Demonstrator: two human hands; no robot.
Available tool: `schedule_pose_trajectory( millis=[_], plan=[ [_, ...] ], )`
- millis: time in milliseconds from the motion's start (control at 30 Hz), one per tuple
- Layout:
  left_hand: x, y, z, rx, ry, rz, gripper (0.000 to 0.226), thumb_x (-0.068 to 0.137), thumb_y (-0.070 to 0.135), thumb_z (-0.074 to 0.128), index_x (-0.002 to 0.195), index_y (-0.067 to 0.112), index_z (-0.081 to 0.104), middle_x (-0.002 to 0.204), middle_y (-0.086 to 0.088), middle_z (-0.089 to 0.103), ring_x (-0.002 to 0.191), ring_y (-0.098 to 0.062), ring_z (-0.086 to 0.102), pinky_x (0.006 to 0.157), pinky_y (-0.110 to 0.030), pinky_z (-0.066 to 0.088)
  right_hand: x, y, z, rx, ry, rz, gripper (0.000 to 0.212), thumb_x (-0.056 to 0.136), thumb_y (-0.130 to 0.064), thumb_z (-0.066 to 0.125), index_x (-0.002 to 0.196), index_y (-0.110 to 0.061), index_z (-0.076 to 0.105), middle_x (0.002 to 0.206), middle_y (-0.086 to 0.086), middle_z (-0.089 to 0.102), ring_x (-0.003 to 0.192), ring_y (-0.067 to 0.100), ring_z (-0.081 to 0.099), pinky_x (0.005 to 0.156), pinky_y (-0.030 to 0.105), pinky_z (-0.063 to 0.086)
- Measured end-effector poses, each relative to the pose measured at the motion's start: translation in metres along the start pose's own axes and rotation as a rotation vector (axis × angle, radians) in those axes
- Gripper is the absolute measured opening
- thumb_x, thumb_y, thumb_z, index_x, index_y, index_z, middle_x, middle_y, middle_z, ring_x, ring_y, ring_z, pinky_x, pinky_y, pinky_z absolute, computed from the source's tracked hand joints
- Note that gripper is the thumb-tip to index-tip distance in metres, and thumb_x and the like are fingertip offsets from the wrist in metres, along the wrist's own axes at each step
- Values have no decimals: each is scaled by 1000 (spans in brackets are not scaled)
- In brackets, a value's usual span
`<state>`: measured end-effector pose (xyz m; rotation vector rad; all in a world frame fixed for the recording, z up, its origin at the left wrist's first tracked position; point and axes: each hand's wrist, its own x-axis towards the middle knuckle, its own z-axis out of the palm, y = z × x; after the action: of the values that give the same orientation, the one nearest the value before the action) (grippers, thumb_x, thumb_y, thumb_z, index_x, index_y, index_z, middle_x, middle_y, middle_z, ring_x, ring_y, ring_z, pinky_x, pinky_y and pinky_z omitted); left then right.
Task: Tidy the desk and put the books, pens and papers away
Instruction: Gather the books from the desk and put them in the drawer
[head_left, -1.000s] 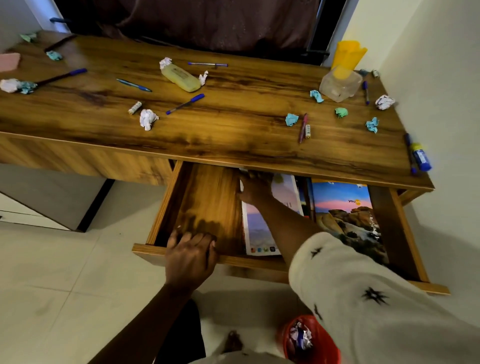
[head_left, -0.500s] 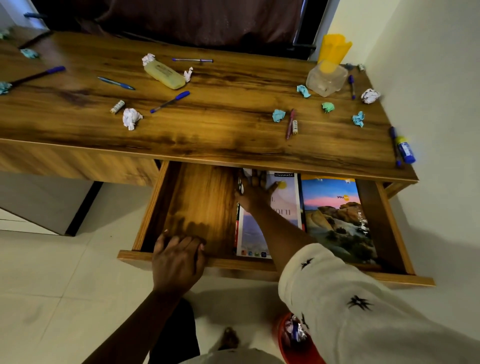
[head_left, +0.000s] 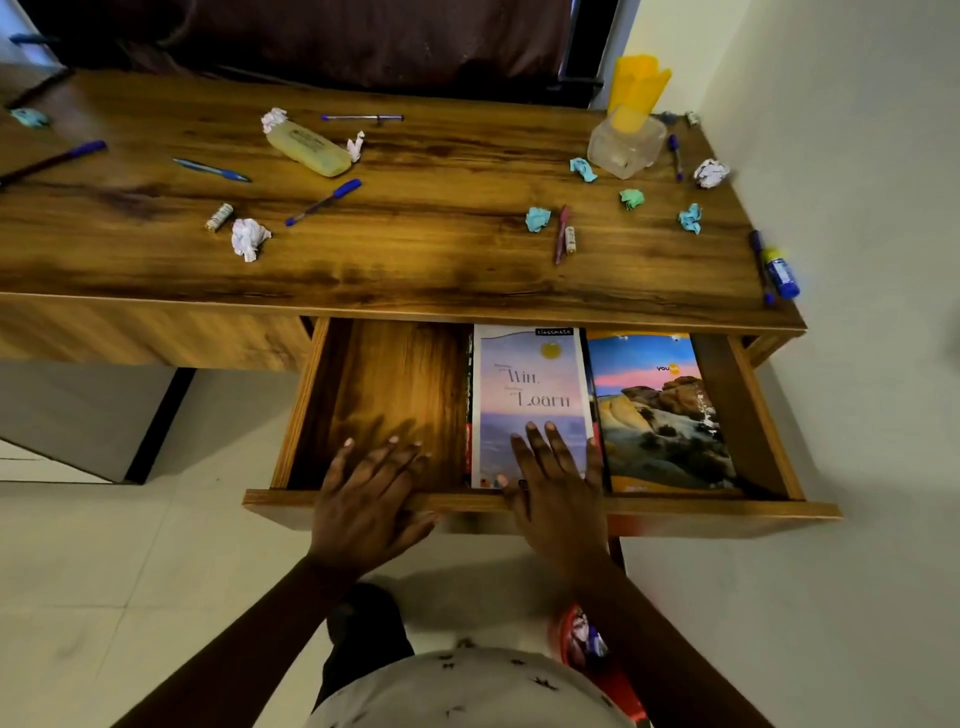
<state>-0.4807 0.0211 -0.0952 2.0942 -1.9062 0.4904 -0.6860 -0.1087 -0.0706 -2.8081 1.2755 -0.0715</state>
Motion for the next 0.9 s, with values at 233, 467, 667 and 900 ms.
schedule_pose_trajectory(
  millis=[233, 467, 667, 900],
  plan=[
    [41, -16, 4, 11, -230, -47, 69, 86, 70, 37, 133, 22, 53, 138, -2, 54, 131, -23, 46, 111, -54, 22, 41, 9, -2, -14, 43, -52, 64, 92, -60, 25, 140, -21, 40, 145, 3, 44, 136, 22, 38, 112, 53, 13],
    [120, -43, 16, 60, -366, -168, 81, 85, 74, 16, 150, 26, 18, 158, -5, 19, 146, -23, 13, 113, -56, -6, 117, 40, -18, -129, 18, -296, 81, 85, -63, 45, 148, -16, 24, 155, 5, 26, 144, 21, 21, 113, 58, 11],
    [188, -42, 11, 99, -406, -136, 87, 86, 70, 33, 151, 25, -2, 160, -2, -2, 147, -22, -5, 113, -57, -2, 166, 65, -49, -228, -28, -176, 95, 83, -58, 53, 151, -15, 2, 159, 6, 0, 147, 23, -1, 113, 56, -3],
    [249, -34, 30, 72, -581, -15, 90, 84, 70, 40, 151, 27, -2, 160, -3, -2, 147, -24, -3, 116, -55, 5, 191, 103, -49, -159, -144, -81, 80, 92, -51, 44, 150, -23, -3, 160, 2, -3, 147, 22, -1, 115, 53, 4]
  ],
)
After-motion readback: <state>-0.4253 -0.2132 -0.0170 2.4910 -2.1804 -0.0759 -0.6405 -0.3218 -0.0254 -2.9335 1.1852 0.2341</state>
